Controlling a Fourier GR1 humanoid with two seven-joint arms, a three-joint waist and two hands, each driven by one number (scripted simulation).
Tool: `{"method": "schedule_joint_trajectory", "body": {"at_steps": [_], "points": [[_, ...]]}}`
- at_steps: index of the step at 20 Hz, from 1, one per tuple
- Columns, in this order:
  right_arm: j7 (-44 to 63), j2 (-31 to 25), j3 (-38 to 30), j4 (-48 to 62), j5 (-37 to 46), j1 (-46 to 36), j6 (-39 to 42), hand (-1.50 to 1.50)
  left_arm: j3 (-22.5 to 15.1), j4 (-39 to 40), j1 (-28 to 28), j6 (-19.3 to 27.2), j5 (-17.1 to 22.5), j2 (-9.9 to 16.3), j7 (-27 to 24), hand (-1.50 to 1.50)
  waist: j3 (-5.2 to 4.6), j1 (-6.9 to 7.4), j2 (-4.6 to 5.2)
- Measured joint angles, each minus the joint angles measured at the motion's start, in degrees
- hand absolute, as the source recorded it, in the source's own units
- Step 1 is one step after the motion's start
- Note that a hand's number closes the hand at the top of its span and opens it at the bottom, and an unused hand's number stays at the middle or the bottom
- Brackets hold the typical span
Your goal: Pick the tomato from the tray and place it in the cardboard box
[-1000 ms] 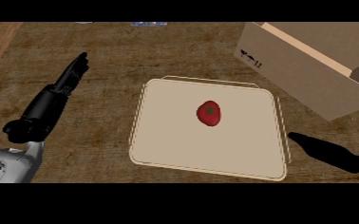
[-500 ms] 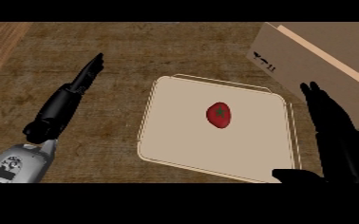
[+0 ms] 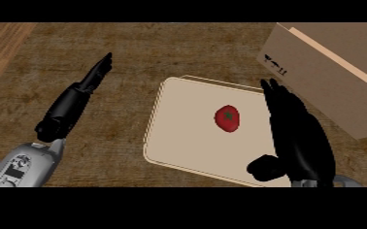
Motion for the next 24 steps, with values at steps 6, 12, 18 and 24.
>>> {"method": "schedule_joint_trajectory", "body": {"at_steps": [6,12,18,24], "points": [[1.34,8.76,-0.37,8.61,0.05,-5.09,3.28,-1.5,1.4,1.43,0.4,-0.95,0.35,0.64,-1.39,0.0,0.08,-0.75,-0.24],[1.94,17.66,-1.13,18.33,3.87,-9.43,4.73,-1.5,1.95,1.66,0.54,-0.92,0.27,0.22,-1.22,0.0,0.19,-1.4,-0.47],[1.83,22.35,-3.58,25.15,7.99,-13.18,6.49,-1.5,2.79,1.6,0.89,-1.43,0.32,0.3,-1.19,0.0,0.31,-2.01,-0.5],[1.15,25.91,-4.99,30.02,11.31,-13.91,8.18,-1.5,3.63,1.09,1.15,-2.02,0.33,0.38,-1.03,0.0,0.38,-2.27,-0.54]]}}
